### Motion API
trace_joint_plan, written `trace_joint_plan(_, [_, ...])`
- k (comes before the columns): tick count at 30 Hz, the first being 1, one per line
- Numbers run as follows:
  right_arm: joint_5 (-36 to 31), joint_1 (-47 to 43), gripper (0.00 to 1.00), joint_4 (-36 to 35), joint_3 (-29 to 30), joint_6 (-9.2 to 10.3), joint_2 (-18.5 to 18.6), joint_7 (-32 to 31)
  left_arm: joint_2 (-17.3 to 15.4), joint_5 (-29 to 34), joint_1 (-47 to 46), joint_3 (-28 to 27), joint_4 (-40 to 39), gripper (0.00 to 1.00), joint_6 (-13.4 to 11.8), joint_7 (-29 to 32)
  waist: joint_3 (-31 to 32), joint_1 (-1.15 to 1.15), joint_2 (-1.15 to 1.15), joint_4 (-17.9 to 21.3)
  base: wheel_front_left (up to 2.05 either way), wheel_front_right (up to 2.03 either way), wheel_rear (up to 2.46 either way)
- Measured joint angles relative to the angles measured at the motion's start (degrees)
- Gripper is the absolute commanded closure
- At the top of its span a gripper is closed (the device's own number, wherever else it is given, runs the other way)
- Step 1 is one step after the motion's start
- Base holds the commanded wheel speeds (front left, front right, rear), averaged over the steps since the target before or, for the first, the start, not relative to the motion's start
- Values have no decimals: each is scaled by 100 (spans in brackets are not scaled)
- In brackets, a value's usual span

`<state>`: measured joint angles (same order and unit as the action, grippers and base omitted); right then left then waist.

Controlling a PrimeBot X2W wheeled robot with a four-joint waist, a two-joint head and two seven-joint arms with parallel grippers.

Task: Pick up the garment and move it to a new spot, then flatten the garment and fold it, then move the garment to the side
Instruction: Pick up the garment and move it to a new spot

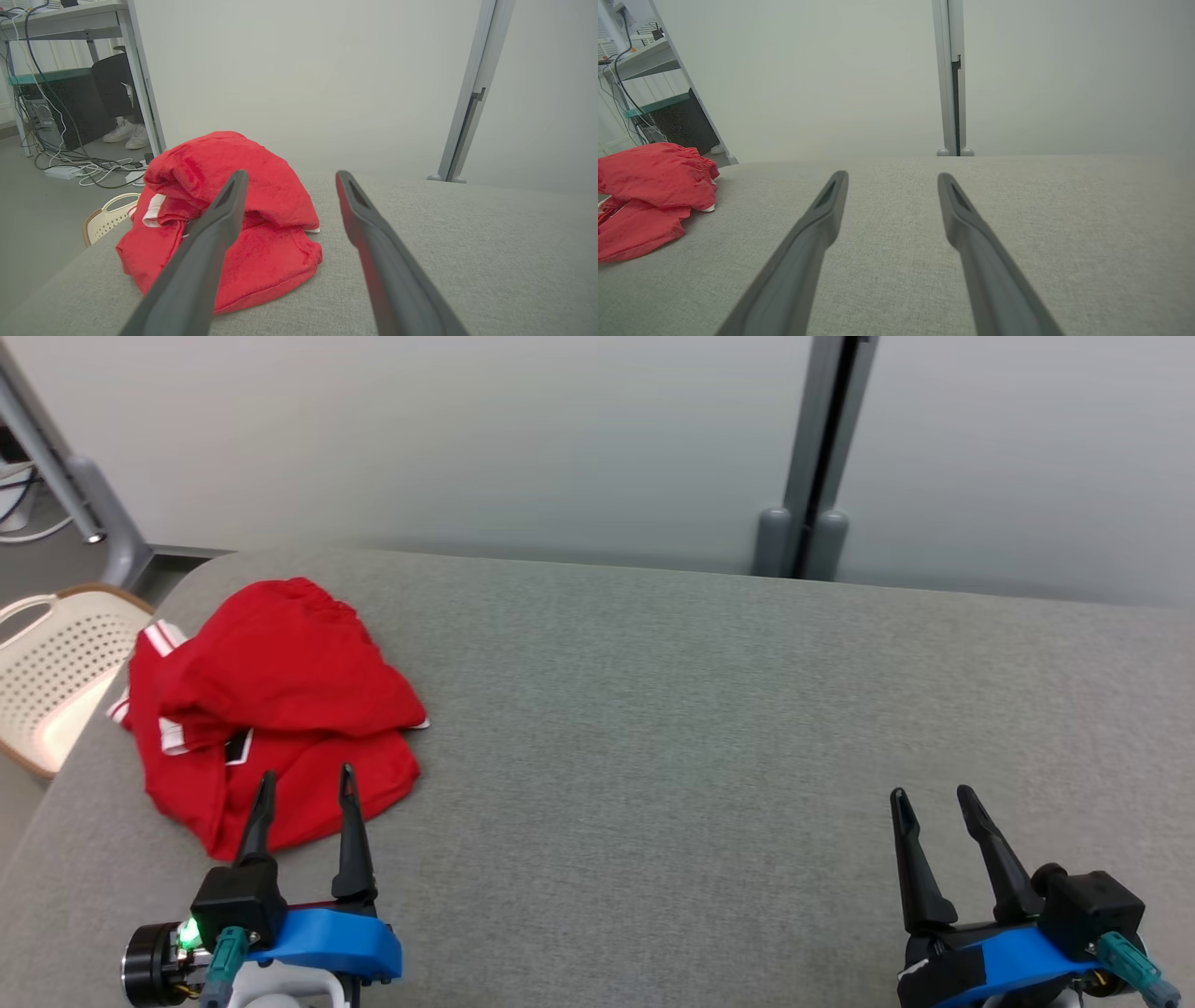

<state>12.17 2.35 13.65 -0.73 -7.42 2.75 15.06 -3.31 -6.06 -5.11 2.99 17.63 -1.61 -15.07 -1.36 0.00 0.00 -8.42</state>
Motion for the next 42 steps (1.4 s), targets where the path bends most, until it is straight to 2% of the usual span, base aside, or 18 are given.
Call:
trace_joint_plan(28, [80, -55, 0, 78, -274, -5, 0, 0, -126, -159, 176, -325, -65, 0, -63, 0, 77, 0, 0, -1705, 0, 0, 0])
trace_joint_plan(36, [66, -55, 0, 104, -298, -5, 0, 0, -135, -192, 240, -376, -88, 0, -82, 0, 68, 0, 0, -1874, 0, 0, 0])
trace_joint_plan(42, [103, -46, 0, 138, -386, -5, -1, 0, -153, -196, 259, -413, -101, 0, -89, 0, 65, 0, 0, -1752, 0, 0, 0])
